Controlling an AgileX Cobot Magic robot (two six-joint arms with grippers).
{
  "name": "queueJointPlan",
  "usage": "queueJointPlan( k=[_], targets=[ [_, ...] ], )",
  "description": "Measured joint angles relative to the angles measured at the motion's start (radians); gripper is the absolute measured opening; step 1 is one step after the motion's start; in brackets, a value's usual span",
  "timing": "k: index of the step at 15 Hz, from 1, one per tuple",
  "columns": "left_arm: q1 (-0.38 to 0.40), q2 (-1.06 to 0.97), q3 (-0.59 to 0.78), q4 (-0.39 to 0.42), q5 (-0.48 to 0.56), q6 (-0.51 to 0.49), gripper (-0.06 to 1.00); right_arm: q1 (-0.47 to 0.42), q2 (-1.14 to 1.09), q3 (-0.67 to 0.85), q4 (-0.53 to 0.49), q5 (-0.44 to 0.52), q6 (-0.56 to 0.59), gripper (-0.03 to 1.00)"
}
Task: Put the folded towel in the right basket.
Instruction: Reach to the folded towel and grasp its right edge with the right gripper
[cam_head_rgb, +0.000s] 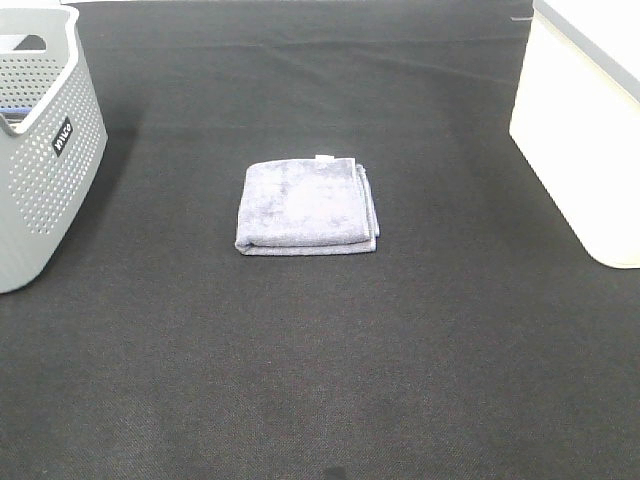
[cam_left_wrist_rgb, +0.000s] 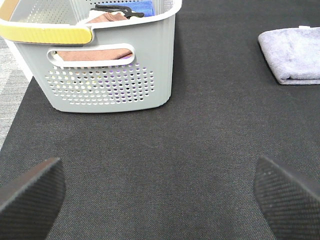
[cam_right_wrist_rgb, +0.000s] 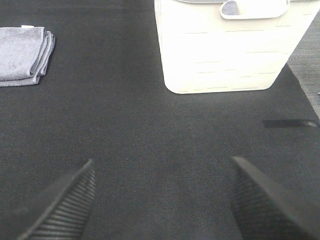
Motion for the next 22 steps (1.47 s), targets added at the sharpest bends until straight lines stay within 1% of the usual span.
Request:
queueJointPlan(
  k=[22],
  targets=[
    [0.000,0.000,0.000,0.000,0.000,0.000,0.97,0.000,0.000,0.000,0.000,0.000,0.000,0.70]
  ],
)
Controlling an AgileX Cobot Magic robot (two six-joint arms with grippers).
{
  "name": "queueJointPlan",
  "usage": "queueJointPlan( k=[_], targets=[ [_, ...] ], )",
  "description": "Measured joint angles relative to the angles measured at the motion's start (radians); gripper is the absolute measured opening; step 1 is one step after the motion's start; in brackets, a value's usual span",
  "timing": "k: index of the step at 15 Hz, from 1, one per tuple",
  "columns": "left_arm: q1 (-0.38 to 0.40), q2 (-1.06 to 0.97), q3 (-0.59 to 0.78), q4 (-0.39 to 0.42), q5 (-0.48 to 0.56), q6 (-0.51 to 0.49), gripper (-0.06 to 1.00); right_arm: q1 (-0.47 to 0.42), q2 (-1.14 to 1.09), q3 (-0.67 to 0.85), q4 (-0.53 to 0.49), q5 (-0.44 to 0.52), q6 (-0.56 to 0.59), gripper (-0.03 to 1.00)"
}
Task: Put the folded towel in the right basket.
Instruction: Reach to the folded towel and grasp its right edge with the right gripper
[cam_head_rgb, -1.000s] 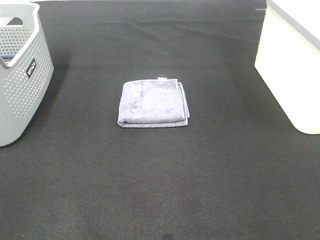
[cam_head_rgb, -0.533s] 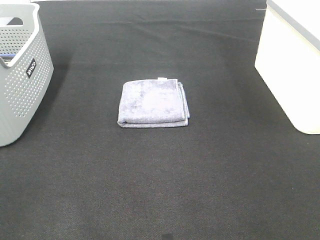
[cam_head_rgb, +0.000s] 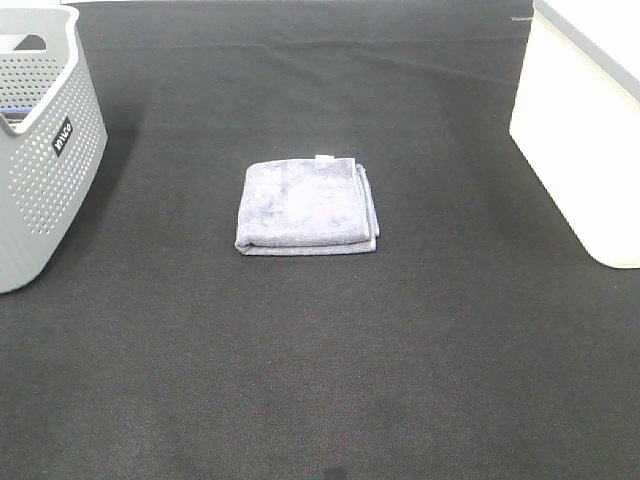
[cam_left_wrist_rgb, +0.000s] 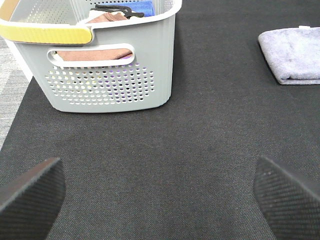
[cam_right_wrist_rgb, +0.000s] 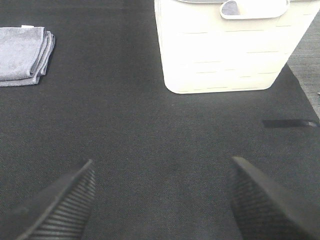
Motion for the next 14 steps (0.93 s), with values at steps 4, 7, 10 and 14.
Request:
queueJointPlan(
  k=[4,7,10,14],
  targets=[
    [0.000,0.000,0.000,0.000,0.000,0.000,0.97,0.000,0.000,0.000,0.000,0.000,0.000,0.70],
    [0.000,0.000,0.000,0.000,0.000,0.000,0.97,0.000,0.000,0.000,0.000,0.000,0.000,0.70],
    [0.000,0.000,0.000,0.000,0.000,0.000,0.97,0.000,0.000,0.000,0.000,0.000,0.000,0.70],
    [0.000,0.000,0.000,0.000,0.000,0.000,0.97,0.000,0.000,0.000,0.000,0.000,0.000,0.70]
  ],
)
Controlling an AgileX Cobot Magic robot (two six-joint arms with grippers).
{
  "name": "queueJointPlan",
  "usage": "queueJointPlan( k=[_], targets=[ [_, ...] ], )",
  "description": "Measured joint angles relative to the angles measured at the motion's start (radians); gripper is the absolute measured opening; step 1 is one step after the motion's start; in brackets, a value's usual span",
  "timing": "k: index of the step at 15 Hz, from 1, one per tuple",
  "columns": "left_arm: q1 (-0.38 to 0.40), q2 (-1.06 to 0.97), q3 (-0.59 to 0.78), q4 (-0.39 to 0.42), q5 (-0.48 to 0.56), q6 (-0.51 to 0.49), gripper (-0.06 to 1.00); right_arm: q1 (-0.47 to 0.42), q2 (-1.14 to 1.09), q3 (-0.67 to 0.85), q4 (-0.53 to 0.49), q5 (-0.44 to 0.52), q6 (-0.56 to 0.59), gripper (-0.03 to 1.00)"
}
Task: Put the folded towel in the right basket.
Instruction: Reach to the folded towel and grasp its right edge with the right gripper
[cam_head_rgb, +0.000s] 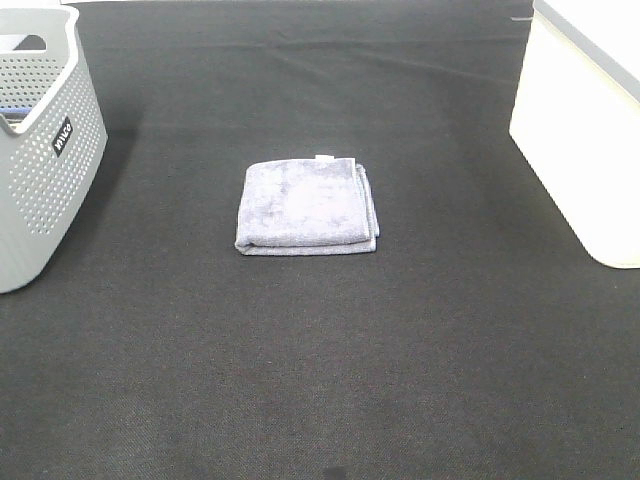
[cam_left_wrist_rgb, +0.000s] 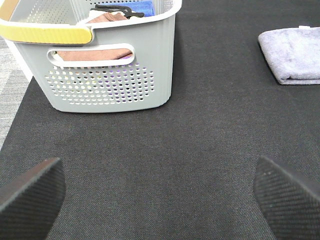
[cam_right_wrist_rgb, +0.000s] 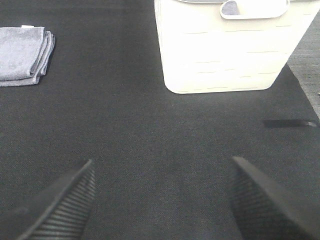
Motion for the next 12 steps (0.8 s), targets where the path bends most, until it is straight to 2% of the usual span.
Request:
queueJointPlan(
  k=[12],
  targets=[
    [0.000,0.000,0.000,0.000,0.000,0.000,0.97,0.000,0.000,0.000,0.000,0.000,0.000,0.70]
  ],
)
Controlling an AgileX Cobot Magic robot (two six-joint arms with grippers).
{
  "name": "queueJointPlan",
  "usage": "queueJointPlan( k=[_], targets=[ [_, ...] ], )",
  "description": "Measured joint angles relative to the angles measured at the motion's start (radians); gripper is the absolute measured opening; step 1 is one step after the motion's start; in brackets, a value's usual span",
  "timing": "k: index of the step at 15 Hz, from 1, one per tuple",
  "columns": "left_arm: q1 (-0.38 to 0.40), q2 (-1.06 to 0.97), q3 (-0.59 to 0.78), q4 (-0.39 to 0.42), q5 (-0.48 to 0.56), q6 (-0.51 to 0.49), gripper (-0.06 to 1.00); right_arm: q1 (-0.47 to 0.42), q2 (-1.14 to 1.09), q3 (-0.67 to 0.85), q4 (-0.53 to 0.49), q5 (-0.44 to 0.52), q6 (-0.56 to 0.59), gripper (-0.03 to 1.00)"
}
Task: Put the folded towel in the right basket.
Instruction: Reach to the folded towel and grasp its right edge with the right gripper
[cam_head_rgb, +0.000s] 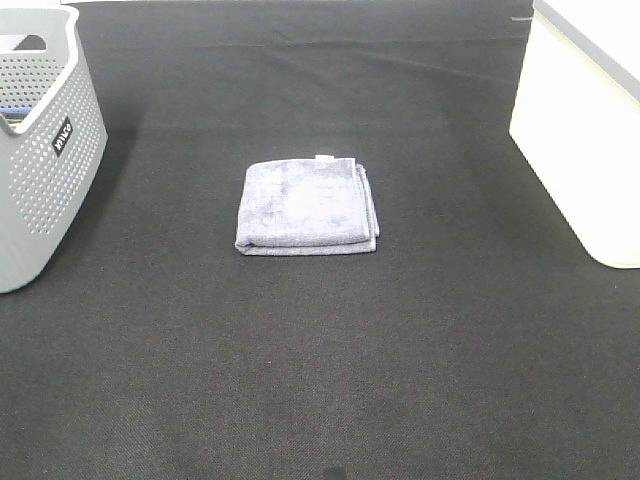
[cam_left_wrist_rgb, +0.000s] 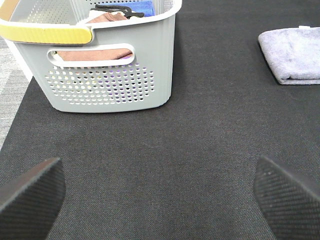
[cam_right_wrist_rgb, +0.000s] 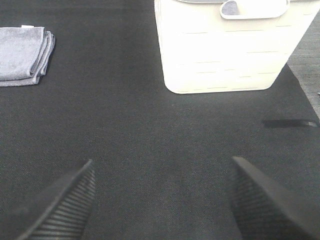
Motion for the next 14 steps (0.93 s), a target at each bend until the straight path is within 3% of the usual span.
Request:
queueJointPlan(
  k=[5,7,11,14],
  targets=[
    [0.000,0.000,0.000,0.000,0.000,0.000,0.97,0.000,0.011,-0.003,-0.008,-0.007,0.000,0.70],
    [0.000,0.000,0.000,0.000,0.000,0.000,0.97,0.000,0.080,-0.039,-0.009,-0.059,0.000,0.70],
    [0.000,0.000,0.000,0.000,0.000,0.000,0.97,0.000,0.376,-0.204,-0.008,-0.162,0.000,0.70],
    [0.000,0.000,0.000,0.000,0.000,0.000,0.97,0.000,0.703,-0.442,0.045,-0.151,-0.012,0.70]
  ],
)
